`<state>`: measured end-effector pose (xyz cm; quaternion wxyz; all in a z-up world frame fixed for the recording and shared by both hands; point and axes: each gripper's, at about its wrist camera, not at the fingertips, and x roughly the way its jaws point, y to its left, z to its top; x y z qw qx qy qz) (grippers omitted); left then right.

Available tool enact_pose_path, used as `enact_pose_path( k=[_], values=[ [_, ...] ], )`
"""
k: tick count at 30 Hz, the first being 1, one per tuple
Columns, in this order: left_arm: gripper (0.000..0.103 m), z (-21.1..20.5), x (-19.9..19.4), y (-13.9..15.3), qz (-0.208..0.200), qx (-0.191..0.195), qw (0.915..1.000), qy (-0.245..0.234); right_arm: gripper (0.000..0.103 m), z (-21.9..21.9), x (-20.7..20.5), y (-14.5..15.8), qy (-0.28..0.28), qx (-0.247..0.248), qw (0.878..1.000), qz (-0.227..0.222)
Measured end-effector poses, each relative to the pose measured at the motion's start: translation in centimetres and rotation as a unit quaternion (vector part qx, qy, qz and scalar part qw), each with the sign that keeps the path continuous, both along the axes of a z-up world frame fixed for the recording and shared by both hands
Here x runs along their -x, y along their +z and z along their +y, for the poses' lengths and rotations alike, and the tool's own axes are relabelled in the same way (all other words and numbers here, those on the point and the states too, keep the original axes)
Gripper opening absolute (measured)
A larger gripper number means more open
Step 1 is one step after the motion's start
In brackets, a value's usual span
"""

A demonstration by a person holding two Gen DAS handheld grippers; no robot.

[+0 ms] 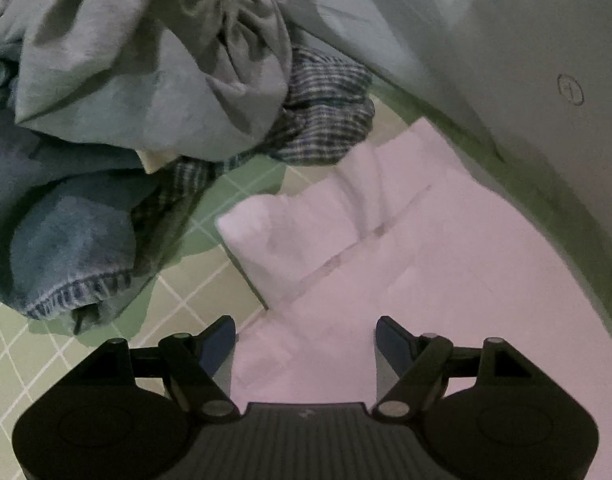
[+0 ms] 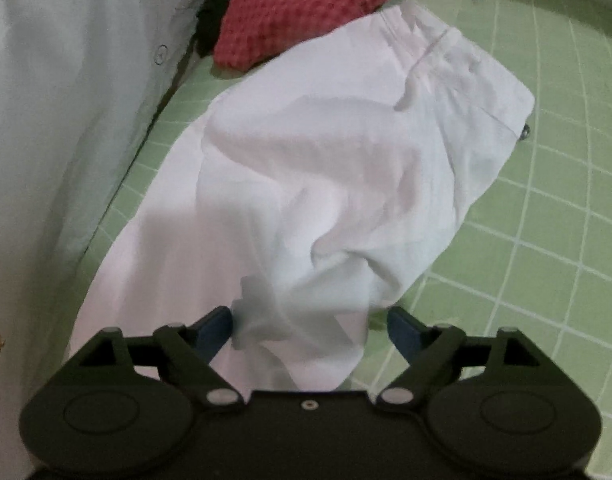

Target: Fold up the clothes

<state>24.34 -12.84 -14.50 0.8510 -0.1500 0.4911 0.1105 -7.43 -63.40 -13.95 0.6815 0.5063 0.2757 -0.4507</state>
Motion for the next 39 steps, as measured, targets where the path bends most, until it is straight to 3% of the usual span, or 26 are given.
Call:
enact_pose_path(
  k=[2,6,7,8,10,11,13,14,16,20,27,30,33,35,37,39],
  values=[
    [0.078,-0.2,0.0,-0.2,0.006,0.004,1.0,-0.001,0.091,-0.3,-0.3,-0.3,-0.007,-0.008,1.0,-0.002],
    [0.078,-0.3,0.5,0.2,0.002,0.011,0.9999,0.004,0.091,-0.5,-0.8,-0.4,-0.021,-0.022,0.999,-0.032],
    [0.078,-0.3,0.7,0.4,0.0,0.012,0.9999,0.006,0.083,-0.4,-1.1,-0.5,-0.014,-0.024,0.999,-0.041],
    [0.078,-0.2,0.9,0.7,-0.001,0.014,0.9999,0.007,0.066,-0.4,-1.4,-0.5,-0.007,-0.025,0.998,-0.049],
    [0.078,-0.1,1.6,1.2,-0.004,0.016,0.9998,0.008,0.051,0.0,-1.5,-0.4,0.011,-0.015,0.999,-0.036],
    [0.078,-0.1,1.9,1.5,-0.005,0.017,0.9998,0.009,0.031,0.2,-1.6,-0.3,0.02,-0.01,0.999,-0.03],
    [0.078,0.1,2.6,1.9,-0.005,0.016,0.9998,0.011,0.015,0.2,-1.0,-0.3,0.02,-0.011,0.999,-0.038],
    [0.078,0.2,3.0,2.2,-0.007,0.017,0.9998,0.011,0.012,0.1,-0.3,-0.3,0.012,-0.017,0.998,-0.051],
    [0.078,0.8,3.4,2.4,-0.011,0.021,0.9995,0.019,0.011,-0.3,0.9,-0.4,-0.006,-0.035,0.997,-0.073],
    [0.078,2.2,3.7,2.5,-0.017,0.032,0.9986,0.039,0.011,-0.3,2.0,0.2,-0.008,-0.018,0.999,-0.048],
    [0.074,2.8,0.3,0.9,-0.015,0.034,0.9983,0.046,0.011,-1.2,2.5,0.5,-0.031,-0.027,0.998,-0.048],
    [0.064,2.7,-1.3,-0.1,-0.005,0.029,0.9981,0.054,0.011,-1.6,2.7,0.7,-0.046,-0.024,0.998,-0.043],
    [0.042,2.5,-2.2,-0.8,0.008,0.022,0.9982,0.056,0.012,-2.0,2.4,1.2,-0.059,-0.014,0.998,-0.029],
    [0.022,2.3,-2.2,-1.0,0.009,0.017,0.9985,0.051,0.011,-1.9,2.4,1.6,-0.06,-0.008,0.998,-0.023],
    [0.008,2.6,-1.7,-1.0,-0.001,0.032,0.9983,0.048,0.011,-1.8,2.1,1.6,-0.058,-0.003,0.998,-0.019],
    [0.006,3.2,-0.7,-0.5,-0.011,0.046,0.9977,0.048,0.011,-1.4,2.2,1.7,-0.05,0.003,0.999,-0.018]
  ],
)
